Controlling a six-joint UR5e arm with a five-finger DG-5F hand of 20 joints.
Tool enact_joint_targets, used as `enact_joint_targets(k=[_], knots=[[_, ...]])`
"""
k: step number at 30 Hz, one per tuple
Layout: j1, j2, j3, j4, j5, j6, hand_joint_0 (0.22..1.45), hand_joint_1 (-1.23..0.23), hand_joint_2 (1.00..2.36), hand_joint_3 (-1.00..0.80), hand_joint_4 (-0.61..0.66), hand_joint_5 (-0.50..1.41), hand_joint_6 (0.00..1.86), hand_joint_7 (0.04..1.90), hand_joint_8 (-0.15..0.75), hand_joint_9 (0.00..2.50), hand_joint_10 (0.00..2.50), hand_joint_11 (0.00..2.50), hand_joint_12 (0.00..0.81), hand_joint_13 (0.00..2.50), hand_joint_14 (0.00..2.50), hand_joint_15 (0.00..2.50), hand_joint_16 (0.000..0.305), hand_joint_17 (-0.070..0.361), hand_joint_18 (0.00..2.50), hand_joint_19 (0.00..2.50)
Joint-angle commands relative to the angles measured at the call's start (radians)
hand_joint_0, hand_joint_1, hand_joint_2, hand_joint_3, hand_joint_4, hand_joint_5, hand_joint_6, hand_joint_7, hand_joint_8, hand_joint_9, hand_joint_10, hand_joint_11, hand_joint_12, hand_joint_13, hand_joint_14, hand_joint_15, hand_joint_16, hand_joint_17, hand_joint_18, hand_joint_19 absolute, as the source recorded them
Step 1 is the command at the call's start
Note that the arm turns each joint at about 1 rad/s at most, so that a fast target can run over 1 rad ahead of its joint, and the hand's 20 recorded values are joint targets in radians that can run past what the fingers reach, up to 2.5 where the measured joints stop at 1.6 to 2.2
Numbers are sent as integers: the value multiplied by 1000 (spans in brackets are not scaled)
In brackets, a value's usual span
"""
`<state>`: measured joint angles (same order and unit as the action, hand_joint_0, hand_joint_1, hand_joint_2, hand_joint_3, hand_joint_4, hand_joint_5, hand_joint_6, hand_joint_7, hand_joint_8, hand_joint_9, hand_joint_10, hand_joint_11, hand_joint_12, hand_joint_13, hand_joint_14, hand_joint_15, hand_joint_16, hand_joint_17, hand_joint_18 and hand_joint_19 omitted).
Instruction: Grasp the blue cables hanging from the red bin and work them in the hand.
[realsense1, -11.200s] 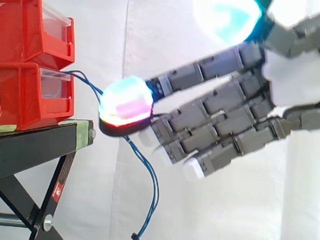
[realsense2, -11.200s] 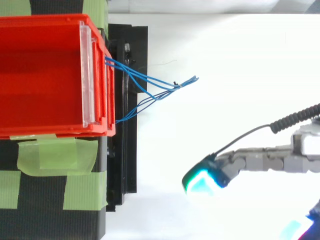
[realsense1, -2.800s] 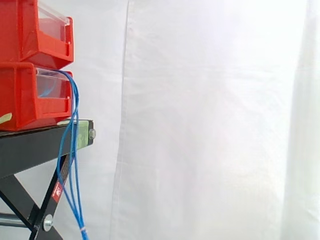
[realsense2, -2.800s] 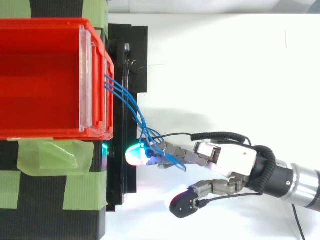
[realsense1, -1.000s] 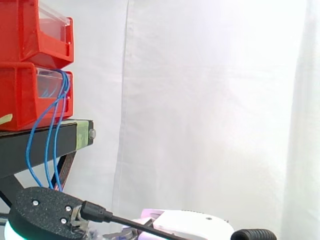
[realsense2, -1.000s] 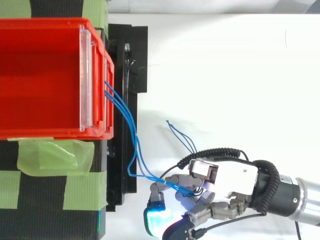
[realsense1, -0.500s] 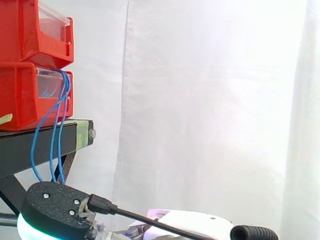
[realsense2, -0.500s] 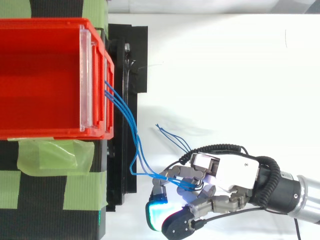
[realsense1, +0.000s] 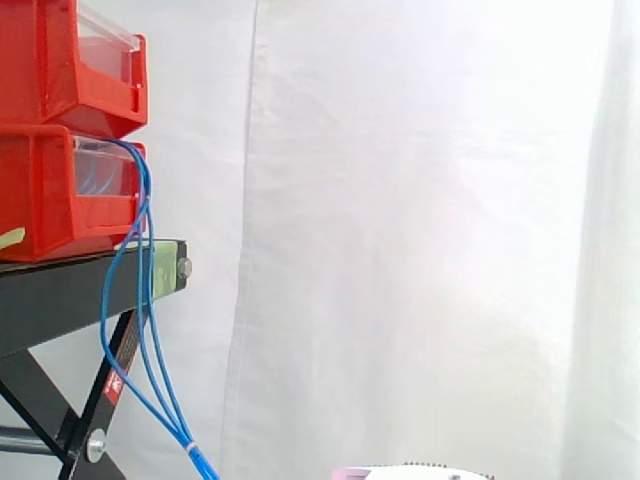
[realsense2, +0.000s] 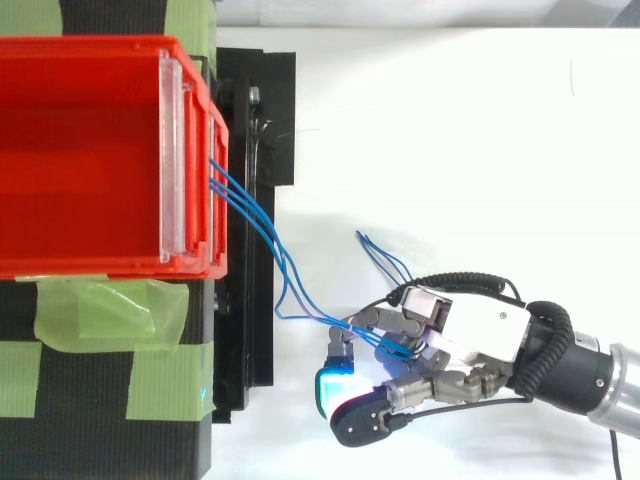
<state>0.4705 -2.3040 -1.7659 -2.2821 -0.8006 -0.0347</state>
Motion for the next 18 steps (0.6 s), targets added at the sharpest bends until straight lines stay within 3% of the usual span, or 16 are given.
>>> enact_joint_targets(k=[1,5,14,18], knots=[[0,0,0,-2,0,1,860,-593,1010,-787,297,142,586,1237,678,1669,2500,2500,802,2034,2500,2013,228,171,2400,603],[0,0,9,-8,4,1,859,-593,1010,-789,302,141,587,1234,674,1674,2500,2500,804,2041,2500,2016,228,171,2410,586],[0,0,52,-106,4,-13,858,-592,1010,-788,303,136,585,1240,671,1684,2500,2500,798,2040,2500,2017,232,174,2412,605],[0,0,118,-182,3,-36,858,-591,1010,-786,299,135,585,1247,667,1682,2500,2500,792,2030,2500,2013,233,175,2407,591]])
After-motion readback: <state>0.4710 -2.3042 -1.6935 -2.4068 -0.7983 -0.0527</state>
